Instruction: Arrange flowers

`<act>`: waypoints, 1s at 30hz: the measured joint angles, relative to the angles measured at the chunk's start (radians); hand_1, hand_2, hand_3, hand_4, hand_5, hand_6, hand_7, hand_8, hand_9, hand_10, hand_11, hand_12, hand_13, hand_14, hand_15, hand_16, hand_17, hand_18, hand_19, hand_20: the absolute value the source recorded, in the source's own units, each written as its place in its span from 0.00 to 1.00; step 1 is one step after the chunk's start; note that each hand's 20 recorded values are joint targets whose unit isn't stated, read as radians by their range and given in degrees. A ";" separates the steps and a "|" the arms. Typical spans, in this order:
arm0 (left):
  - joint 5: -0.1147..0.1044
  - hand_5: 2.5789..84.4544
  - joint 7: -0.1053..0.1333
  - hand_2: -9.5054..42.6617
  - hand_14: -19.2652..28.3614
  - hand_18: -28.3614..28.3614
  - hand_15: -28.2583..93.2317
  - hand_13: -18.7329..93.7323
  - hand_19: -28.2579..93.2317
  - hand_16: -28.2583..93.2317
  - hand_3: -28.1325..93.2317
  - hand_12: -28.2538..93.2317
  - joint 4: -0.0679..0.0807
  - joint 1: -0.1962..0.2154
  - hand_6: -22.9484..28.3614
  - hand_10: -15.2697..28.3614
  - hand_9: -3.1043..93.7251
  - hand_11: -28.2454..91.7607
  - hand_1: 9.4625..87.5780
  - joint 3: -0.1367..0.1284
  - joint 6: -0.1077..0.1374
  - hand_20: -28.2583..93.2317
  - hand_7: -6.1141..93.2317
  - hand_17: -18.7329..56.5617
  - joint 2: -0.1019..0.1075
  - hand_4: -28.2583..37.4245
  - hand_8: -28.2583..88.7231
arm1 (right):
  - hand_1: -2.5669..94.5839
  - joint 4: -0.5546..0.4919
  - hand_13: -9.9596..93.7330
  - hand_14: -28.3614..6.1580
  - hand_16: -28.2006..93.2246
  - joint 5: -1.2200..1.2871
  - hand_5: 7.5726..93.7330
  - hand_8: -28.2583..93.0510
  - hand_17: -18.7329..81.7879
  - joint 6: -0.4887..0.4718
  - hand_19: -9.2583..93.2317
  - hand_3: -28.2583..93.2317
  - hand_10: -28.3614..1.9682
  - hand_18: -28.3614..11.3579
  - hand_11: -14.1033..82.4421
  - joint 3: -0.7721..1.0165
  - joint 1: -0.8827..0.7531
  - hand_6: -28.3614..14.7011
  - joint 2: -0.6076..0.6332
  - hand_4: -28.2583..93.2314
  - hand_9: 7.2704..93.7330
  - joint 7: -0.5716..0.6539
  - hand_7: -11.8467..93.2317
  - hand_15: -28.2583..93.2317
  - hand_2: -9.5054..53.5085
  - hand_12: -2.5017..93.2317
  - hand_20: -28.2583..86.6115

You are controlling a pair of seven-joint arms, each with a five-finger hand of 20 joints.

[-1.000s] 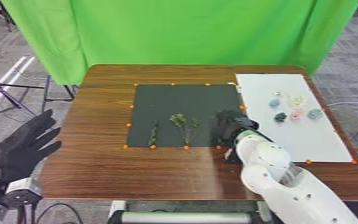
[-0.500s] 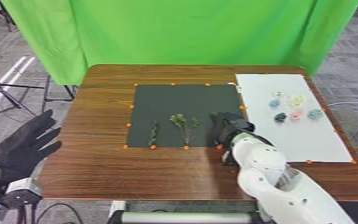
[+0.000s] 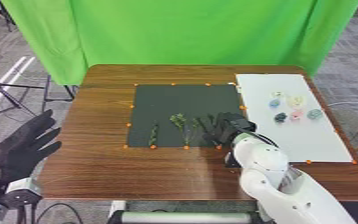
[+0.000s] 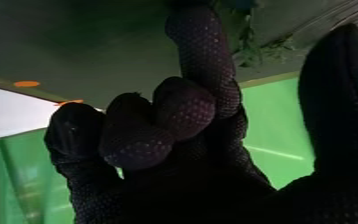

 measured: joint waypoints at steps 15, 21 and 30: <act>0.000 0.23 -0.001 0.14 0.65 0.83 0.34 0.28 0.52 0.31 0.80 0.41 0.000 0.001 0.46 0.55 0.21 0.32 0.18 -0.003 -0.001 0.31 0.24 0.07 -0.001 0.01 0.16 | 0.24 -0.057 0.42 0.36 0.42 0.001 0.30 0.11 0.31 0.187 0.82 0.92 0.33 0.16 0.57 0.139 -0.082 0.49 0.093 0.02 0.29 0.057 0.48 0.85 0.04 0.36 0.74; 0.000 0.23 -0.001 0.14 0.65 0.83 0.34 0.28 0.52 0.31 0.80 0.41 0.001 0.001 0.46 0.55 0.21 0.32 0.18 -0.003 -0.002 0.31 0.24 0.07 0.001 0.01 0.17 | 0.32 -0.020 0.38 0.40 0.38 -0.119 0.25 0.13 0.31 0.397 0.81 0.95 0.35 0.20 0.45 0.169 -0.101 0.52 0.189 0.02 0.24 0.060 0.43 0.79 0.00 0.33 0.72; 0.000 0.23 0.000 0.14 0.65 0.83 0.34 0.28 0.52 0.31 0.80 0.41 0.002 0.001 0.46 0.55 0.21 0.32 0.18 -0.003 -0.002 0.31 0.23 0.07 0.001 0.01 0.17 | 0.39 0.119 0.49 0.56 0.36 -0.132 0.26 0.12 0.37 0.231 0.81 0.96 0.40 0.29 0.44 0.196 -0.067 0.53 0.207 0.00 0.30 0.062 0.45 0.71 0.00 0.31 0.63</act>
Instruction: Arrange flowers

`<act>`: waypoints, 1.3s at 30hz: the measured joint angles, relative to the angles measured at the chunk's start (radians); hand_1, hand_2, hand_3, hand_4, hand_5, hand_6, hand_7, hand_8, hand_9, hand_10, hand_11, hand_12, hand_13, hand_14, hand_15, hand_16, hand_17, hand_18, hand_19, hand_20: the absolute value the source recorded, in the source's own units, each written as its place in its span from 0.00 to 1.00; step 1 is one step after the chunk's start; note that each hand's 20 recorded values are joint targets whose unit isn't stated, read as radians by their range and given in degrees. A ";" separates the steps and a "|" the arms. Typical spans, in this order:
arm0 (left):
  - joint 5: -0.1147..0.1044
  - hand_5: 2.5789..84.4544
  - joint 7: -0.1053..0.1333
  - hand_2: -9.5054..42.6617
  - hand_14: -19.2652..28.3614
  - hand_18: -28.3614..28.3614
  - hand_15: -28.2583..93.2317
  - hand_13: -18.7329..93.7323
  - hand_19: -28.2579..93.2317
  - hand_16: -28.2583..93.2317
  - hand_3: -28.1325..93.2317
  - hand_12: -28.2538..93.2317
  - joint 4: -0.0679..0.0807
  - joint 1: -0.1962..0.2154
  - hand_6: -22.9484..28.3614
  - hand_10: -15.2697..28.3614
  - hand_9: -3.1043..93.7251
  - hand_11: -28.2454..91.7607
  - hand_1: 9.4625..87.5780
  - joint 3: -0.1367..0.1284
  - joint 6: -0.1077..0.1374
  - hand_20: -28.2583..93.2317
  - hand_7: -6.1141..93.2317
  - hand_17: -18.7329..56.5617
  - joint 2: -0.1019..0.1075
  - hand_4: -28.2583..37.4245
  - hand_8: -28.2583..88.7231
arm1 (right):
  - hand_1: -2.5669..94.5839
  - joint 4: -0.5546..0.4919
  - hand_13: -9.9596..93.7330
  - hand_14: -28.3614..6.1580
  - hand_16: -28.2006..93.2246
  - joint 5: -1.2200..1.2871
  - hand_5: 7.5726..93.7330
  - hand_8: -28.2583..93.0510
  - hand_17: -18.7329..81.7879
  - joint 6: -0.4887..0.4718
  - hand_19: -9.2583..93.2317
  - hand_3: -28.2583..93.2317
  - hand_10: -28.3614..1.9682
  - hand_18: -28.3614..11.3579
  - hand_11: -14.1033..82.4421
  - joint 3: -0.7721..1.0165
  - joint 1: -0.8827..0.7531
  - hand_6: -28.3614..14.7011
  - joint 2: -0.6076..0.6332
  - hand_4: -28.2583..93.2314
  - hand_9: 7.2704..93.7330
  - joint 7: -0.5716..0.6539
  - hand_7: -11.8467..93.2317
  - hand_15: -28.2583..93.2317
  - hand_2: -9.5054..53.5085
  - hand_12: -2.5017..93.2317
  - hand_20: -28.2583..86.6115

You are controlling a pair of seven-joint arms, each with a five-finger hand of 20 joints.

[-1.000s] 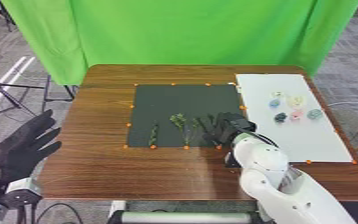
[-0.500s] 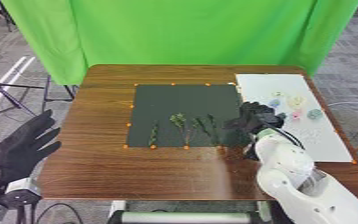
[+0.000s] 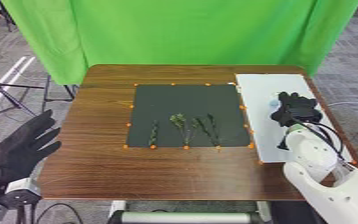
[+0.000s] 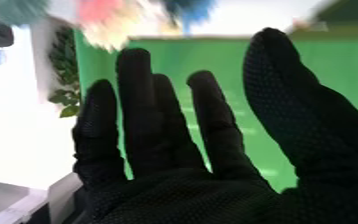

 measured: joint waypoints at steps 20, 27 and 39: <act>0.000 0.23 0.003 0.14 0.65 0.83 0.34 0.28 0.52 0.30 0.80 0.41 -0.001 0.008 0.46 0.56 0.21 0.32 0.19 -0.004 0.001 0.31 0.24 0.07 -0.007 0.01 0.16 | 0.57 0.074 0.86 0.81 0.56 0.069 0.65 0.26 0.48 0.057 0.87 0.88 0.74 0.25 0.40 -0.027 0.022 0.71 -0.006 0.00 0.84 -0.075 0.63 0.64 0.00 0.55 0.69; 0.000 0.23 0.003 0.14 0.65 0.83 0.34 0.28 0.52 0.30 0.80 0.41 -0.003 0.006 0.46 0.56 0.21 0.32 0.19 -0.021 0.001 0.31 0.24 0.07 -0.004 0.01 0.16 | 0.57 0.088 0.89 0.83 0.58 0.049 0.73 0.25 0.50 0.192 0.87 0.91 0.74 0.24 0.37 -0.041 0.021 0.68 -0.014 0.00 0.89 -0.123 0.59 0.64 0.00 0.57 0.69; -0.013 0.23 0.004 0.13 0.65 0.84 0.34 0.28 0.53 0.30 0.80 0.40 -0.021 0.024 0.46 0.56 0.21 0.32 0.18 -0.128 0.000 0.31 0.24 0.07 0.031 0.01 0.16 | 0.57 0.001 0.89 0.83 0.59 0.069 0.74 0.25 0.51 0.298 0.87 0.90 0.74 0.23 0.36 -0.187 0.135 0.67 -0.045 0.00 0.90 -0.176 0.58 0.64 0.00 0.58 0.70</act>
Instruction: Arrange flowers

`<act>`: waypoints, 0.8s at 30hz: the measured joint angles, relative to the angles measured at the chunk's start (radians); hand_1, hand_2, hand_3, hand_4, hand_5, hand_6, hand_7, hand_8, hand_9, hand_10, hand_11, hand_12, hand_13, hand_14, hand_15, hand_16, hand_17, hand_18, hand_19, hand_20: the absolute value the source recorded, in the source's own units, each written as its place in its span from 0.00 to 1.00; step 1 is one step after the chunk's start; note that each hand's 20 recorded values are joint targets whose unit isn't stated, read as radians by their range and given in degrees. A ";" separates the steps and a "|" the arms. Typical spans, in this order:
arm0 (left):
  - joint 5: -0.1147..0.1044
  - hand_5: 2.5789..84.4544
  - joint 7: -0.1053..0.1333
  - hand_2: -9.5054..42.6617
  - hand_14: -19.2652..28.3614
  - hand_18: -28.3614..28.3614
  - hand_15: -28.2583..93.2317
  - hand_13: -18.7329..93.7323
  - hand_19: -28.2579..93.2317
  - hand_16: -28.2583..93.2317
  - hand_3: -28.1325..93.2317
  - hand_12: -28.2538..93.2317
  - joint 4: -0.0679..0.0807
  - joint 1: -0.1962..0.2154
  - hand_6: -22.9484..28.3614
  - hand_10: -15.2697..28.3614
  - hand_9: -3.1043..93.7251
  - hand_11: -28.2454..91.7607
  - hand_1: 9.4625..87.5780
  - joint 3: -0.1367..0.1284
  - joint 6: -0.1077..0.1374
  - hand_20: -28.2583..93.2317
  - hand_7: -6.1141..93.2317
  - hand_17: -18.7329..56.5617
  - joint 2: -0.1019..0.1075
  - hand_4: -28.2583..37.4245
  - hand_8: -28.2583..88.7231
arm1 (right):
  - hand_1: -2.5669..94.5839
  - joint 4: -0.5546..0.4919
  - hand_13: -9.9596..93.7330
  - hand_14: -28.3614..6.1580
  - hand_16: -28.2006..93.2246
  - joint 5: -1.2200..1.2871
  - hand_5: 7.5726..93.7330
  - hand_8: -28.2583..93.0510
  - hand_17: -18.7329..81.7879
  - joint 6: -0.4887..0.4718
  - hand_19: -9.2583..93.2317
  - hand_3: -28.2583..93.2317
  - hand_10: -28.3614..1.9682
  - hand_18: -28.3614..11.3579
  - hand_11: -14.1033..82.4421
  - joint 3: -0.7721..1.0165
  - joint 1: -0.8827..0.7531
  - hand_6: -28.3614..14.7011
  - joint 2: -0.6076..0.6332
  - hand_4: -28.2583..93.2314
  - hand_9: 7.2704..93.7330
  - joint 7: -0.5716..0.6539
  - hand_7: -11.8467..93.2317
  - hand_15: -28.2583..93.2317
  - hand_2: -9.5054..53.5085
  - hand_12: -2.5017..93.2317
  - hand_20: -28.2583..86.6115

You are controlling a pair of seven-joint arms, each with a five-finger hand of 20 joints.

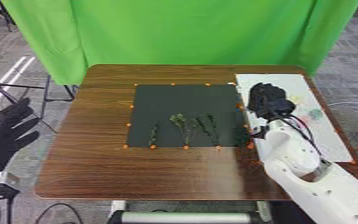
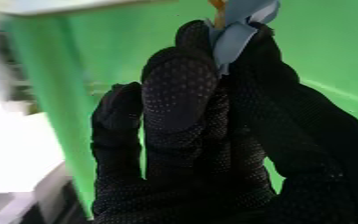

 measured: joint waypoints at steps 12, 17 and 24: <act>-0.007 0.23 0.004 0.14 0.65 0.84 0.34 0.28 0.53 0.30 0.80 0.41 0.021 -0.019 0.46 0.55 0.21 0.32 0.19 0.041 0.014 0.31 0.24 0.07 0.027 0.00 0.16 | 0.57 0.059 0.89 0.83 0.59 -0.047 0.74 0.26 0.51 -0.095 0.87 0.90 0.74 0.23 0.36 -0.300 0.217 0.68 -0.294 0.00 0.90 -0.180 0.58 0.64 0.00 0.58 0.70; -0.011 0.23 -0.001 0.13 0.65 0.83 0.34 0.28 0.53 0.30 0.80 0.41 0.036 -0.034 0.46 0.55 0.21 0.32 0.19 0.056 0.022 0.31 0.24 0.08 0.050 0.00 0.16 | 0.57 0.114 0.89 0.83 0.59 -0.082 0.73 0.25 0.51 -0.108 0.87 0.91 0.75 0.23 0.35 -0.359 0.218 0.68 -0.409 0.00 0.90 -0.187 0.58 0.64 0.00 0.58 0.70; -0.009 0.23 -0.005 0.13 0.65 0.83 0.34 0.28 0.53 0.30 0.80 0.41 0.041 -0.049 0.46 0.55 0.21 0.32 0.19 0.071 0.031 0.31 0.24 0.08 0.073 0.00 0.16 | 0.57 0.195 0.89 0.84 0.60 -0.122 0.73 0.25 0.50 -0.107 0.87 0.91 0.76 0.24 0.35 -0.463 0.251 0.69 -0.478 0.00 0.90 -0.181 0.58 0.64 0.00 0.58 0.70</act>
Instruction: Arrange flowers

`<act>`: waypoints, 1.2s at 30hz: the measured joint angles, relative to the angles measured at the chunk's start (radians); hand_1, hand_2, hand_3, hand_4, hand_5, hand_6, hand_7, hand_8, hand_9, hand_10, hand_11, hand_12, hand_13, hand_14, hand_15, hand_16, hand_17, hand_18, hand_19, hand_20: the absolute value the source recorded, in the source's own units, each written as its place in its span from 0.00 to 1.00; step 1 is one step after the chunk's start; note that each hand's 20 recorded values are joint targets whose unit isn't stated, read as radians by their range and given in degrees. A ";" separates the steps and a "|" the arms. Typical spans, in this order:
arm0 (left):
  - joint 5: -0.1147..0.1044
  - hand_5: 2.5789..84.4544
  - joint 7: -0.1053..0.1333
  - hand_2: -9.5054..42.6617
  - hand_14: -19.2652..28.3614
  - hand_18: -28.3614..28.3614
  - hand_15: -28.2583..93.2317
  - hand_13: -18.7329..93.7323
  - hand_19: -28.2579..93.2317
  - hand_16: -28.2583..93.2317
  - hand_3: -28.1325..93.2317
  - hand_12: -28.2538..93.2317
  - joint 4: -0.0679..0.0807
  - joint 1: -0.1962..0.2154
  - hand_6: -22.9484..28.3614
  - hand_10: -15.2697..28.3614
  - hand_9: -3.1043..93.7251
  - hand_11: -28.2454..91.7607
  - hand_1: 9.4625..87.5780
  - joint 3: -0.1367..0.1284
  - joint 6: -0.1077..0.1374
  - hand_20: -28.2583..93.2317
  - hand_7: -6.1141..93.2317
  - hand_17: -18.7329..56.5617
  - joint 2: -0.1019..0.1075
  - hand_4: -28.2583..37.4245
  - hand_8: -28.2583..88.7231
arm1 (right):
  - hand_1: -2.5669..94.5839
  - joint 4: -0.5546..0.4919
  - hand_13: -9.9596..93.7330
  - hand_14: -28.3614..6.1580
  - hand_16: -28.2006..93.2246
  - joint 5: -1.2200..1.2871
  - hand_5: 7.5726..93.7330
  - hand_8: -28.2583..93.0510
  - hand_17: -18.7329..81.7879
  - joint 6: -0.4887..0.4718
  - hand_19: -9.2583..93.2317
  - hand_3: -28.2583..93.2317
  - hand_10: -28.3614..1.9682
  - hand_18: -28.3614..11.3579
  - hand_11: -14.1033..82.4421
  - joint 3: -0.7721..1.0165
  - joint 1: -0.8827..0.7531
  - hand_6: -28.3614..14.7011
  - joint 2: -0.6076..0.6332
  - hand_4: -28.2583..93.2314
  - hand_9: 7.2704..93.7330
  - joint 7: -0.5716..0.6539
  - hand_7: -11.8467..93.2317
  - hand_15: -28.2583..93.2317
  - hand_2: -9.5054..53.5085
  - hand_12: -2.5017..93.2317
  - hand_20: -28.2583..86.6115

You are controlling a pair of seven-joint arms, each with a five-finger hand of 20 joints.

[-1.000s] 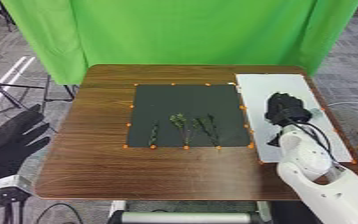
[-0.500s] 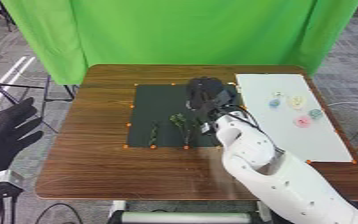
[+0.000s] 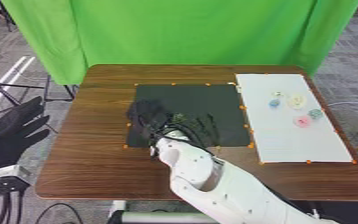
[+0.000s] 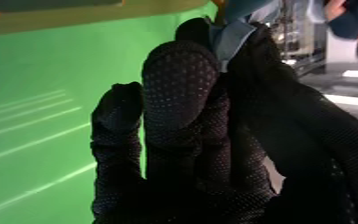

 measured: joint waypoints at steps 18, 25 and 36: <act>0.007 0.23 0.007 0.14 0.65 0.83 0.34 0.28 0.52 0.30 0.80 0.41 0.010 -0.043 0.46 0.55 0.21 0.32 0.19 0.050 0.002 0.31 0.24 0.07 0.009 0.00 0.16 | 0.52 0.098 0.79 0.81 0.60 -0.113 0.60 0.24 0.44 0.019 0.84 0.88 0.74 0.27 0.35 -0.003 0.010 0.69 -0.057 0.00 0.81 -0.013 0.61 0.65 0.00 0.57 0.70; 0.007 0.23 0.006 0.14 0.65 0.83 0.34 0.28 0.52 0.30 0.80 0.41 0.013 -0.047 0.46 0.55 0.21 0.32 0.19 0.055 0.001 0.31 0.24 0.07 0.011 0.01 0.16 | 0.49 0.088 0.74 0.79 0.57 -0.119 0.56 0.23 0.41 -0.073 0.83 0.87 0.73 0.27 0.35 0.014 -0.007 0.67 -0.060 0.00 0.74 -0.038 0.57 0.67 0.00 0.54 0.70; 0.008 0.23 0.001 0.14 0.65 0.83 0.34 0.28 0.52 0.30 0.80 0.41 0.023 -0.058 0.46 0.55 0.21 0.32 0.19 0.064 0.000 0.31 0.24 0.07 0.015 0.00 0.16 | 0.42 0.081 0.66 0.69 0.51 -0.128 0.52 0.13 0.38 -0.110 0.83 0.92 0.68 0.23 0.51 0.020 -0.019 0.69 -0.058 0.00 0.61 -0.040 0.53 0.76 0.00 0.39 0.72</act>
